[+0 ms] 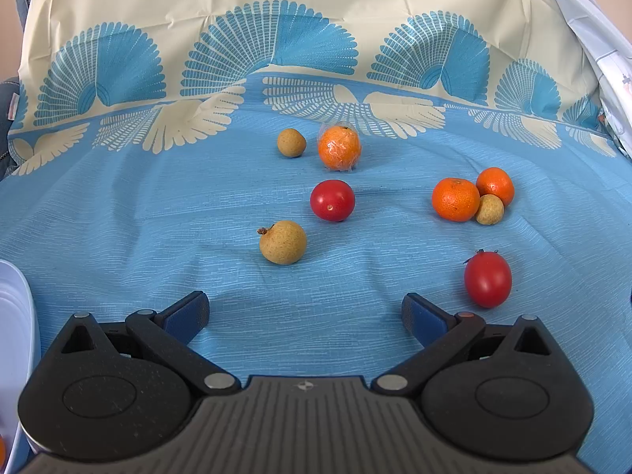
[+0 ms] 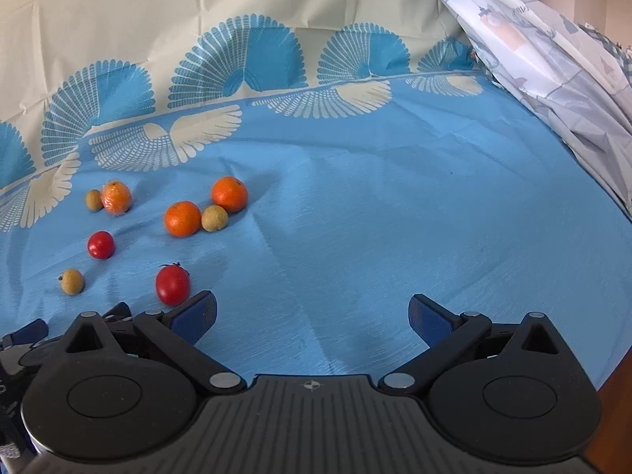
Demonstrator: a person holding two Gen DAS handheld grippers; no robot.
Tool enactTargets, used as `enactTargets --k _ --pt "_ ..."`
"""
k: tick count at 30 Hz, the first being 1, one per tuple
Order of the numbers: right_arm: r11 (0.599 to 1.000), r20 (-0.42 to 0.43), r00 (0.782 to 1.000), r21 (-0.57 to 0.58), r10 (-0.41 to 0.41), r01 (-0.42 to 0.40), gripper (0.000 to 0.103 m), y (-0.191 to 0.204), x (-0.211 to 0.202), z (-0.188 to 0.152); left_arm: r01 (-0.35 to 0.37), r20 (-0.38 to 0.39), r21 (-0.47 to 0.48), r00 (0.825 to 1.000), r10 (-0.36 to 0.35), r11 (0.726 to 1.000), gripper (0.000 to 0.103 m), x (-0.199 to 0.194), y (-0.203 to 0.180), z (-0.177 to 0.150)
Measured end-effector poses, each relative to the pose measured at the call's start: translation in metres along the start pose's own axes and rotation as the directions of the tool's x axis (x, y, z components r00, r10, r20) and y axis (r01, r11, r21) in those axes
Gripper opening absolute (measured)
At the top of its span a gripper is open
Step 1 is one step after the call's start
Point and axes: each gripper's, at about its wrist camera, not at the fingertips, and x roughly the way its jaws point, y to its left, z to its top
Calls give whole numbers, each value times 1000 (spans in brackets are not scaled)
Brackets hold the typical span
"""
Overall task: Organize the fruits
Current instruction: 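Move both open tools back over the fruit cluster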
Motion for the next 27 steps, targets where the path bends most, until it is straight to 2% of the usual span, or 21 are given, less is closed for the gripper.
enactTargets --k 5,10,15,22,27 --pt "1000 20 1000 13 -3 3 102 1 -14 8 0 0 0 1000 0 1000 103 0 0 0" --pt "1000 77 997 -1 21 -21 102 3 -33 23 -1 0 0 1000 1 1000 103 0 0 0" --pt "999 101 994 5 33 -33 102 4 -45 25 -1 1 0 1000 1 1000 103 0 0 0" --pt "997 56 997 40 56 -59 102 11 -57 13 -1 1 0 1000 1 1000 103 0 -1 0" --pt "997 66 995 32 71 -73 102 15 -70 14 -1 1 0 1000 1 1000 103 0 -1 0"
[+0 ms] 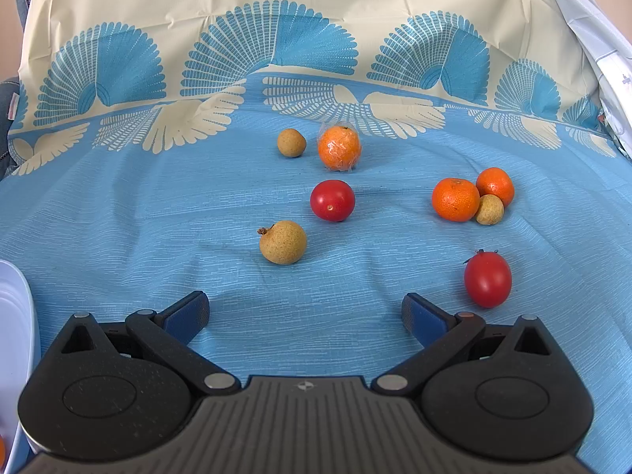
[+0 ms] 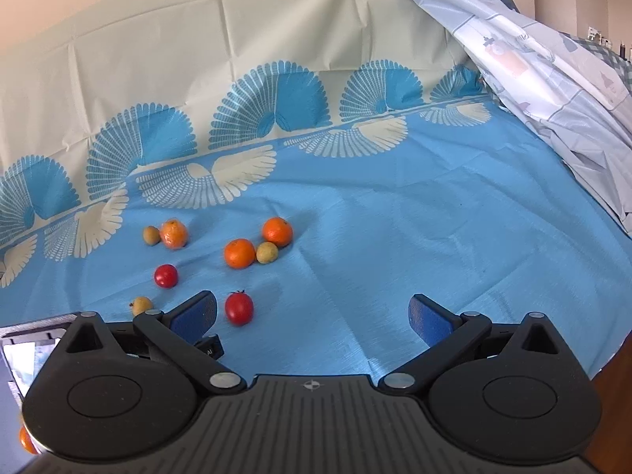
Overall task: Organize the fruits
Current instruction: 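Move both open tools back over the fruit cluster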
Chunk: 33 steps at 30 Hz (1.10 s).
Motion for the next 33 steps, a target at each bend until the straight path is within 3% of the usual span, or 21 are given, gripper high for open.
enactTargets --k 4,12,20,23,27,31,33 --pt "1000 39 999 7 22 -22 102 -8 -12 5 0 0 0 1000 0 1000 103 0 0 0" --pt "997 6 1000 81 7 -7 102 -26 6 -9 0 0 -1 1000 0 1000 103 0 0 0" --pt "998 -5 1000 -56 17 -17 102 -38 42 -13 0 0 -2 1000 0 1000 103 0 0 0" --pt "993 -8 1000 -113 21 -21 102 -48 60 -8 -1 2 -1 1000 1 1000 103 0 -1 -1" --pt "996 -84 994 -64 64 -69 102 -56 99 3 -27 3 -18 1000 27 999 103 1 -4 0" --pt "992 -59 997 -113 55 -61 102 -52 136 21 -50 -10 -24 999 50 998 103 2 -8 3" --pt "990 -64 996 -125 63 -71 102 -49 154 31 -39 -54 12 998 40 999 103 3 -8 10"
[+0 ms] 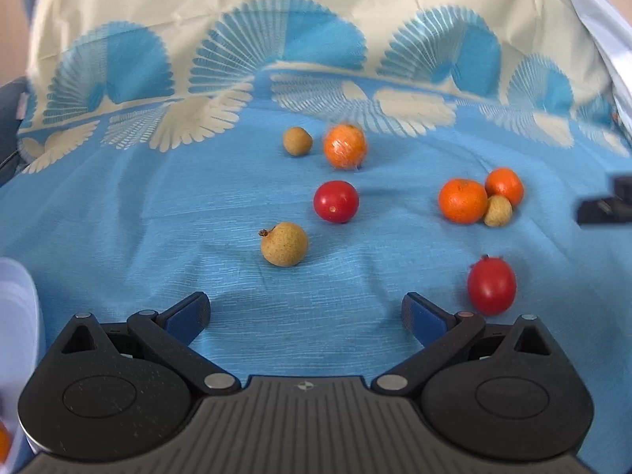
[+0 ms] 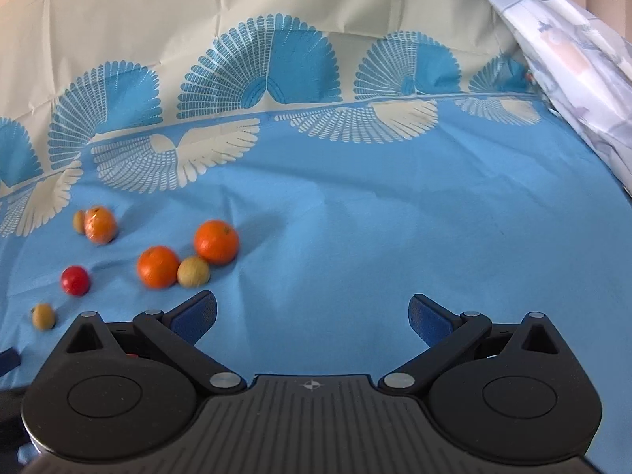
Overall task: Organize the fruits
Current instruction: 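Move both open tools back over the fruit cluster, then grasp a longan with the right tool while the left tool grasps another longan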
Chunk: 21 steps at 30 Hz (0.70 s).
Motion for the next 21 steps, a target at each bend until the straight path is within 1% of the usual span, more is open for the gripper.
enactTargets --k 2,4,6,7,8,9,11,13,14,16,17,18,19,20,21 --pt "1000 -17 1000 -20 17 -17 102 2 19 10 21 -60 14 998 -20 1000 103 4 2 10" --pt "998 -44 999 -61 31 -33 102 4 37 15 60 -114 -40 991 -64 997 103 9 12 17" --pt "994 -63 998 -108 27 -34 102 9 49 14 80 -134 -58 987 -87 995 103 12 17 23" --pt "991 -77 996 -124 33 -43 102 10 53 13 84 -146 -38 985 -89 996 103 14 17 25" --pt "990 -83 996 -132 40 -51 102 10 54 11 85 -156 1 984 -84 996 103 17 15 28" --pt "989 -84 995 -135 51 -62 102 10 54 9 92 -162 47 983 -84 995 103 20 12 30" --pt "985 -86 993 -147 75 -88 102 11 53 3 123 -155 112 982 -105 986 103 24 10 35" --pt "980 -69 995 -179 76 -88 102 17 52 -2 142 -164 140 979 -119 980 103 28 11 40" --pt "977 -63 994 -192 85 -95 102 21 54 -3 122 -156 146 983 -99 982 103 29 13 44" --pt "973 -55 993 -203 103 -112 102 30 57 -1 59 -101 153 994 -44 986 103 26 17 51" --pt "970 -55 992 -212 110 -119 102 36 58 -1 54 -78 144 996 -43 988 103 26 21 53" --pt "967 -54 992 -222 114 -123 102 41 60 0 61 -74 129 996 -51 990 103 28 24 54" --pt "964 -53 991 -233 120 -129 102 48 63 2 69 -96 116 994 -58 991 103 34 26 54" --pt "962 -51 992 -241 119 -128 102 54 66 2 87 -147 109 987 -70 990 103 44 26 53" --pt "961 -47 993 -252 110 -119 102 60 68 3 102 -162 81 983 -88 992 103 49 30 52"
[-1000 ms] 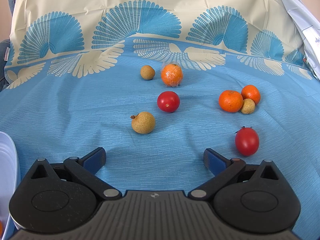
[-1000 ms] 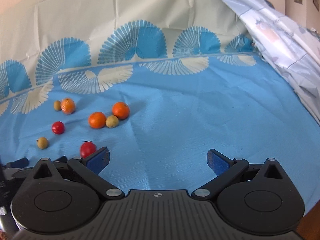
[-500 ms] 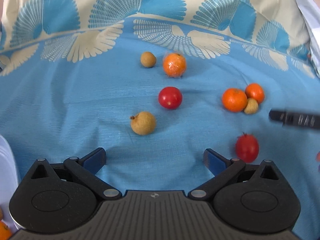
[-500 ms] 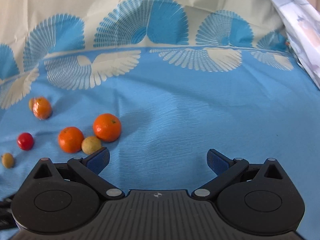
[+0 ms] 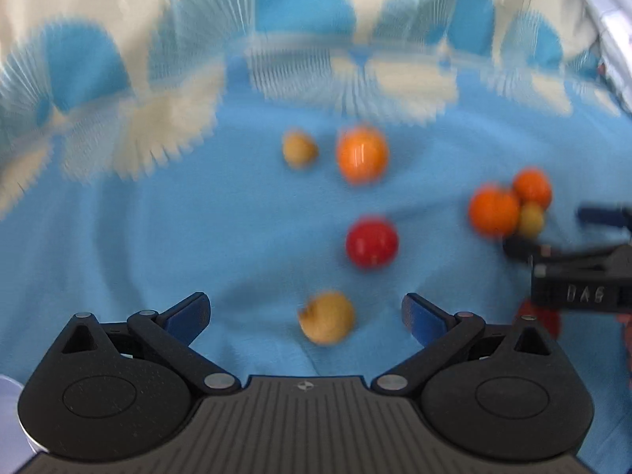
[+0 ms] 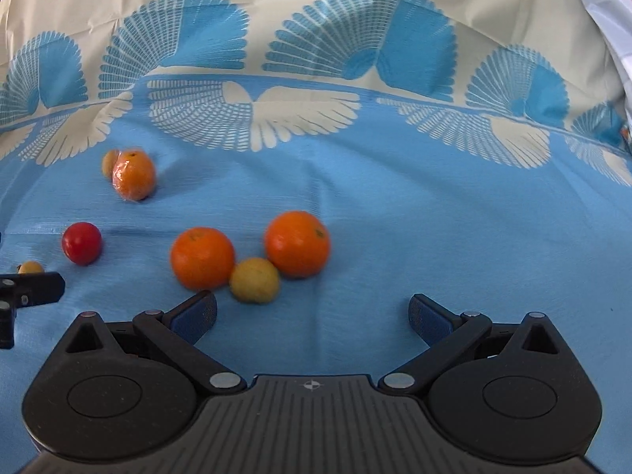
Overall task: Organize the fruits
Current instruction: 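Grasp a longan with the right tool while the left tool grasps another longan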
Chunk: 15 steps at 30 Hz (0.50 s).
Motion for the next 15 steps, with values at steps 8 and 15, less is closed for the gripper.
enactTargets --k 8,15 --pt "999 13 999 5 -37 37 28 13 -11 4 -1 -9 -63 1000 1 998 48 -18 3 6" --pt "991 15 998 117 -64 62 28 -10 -53 -3 35 4 -61 999 -35 998 33 -51 12 -5"
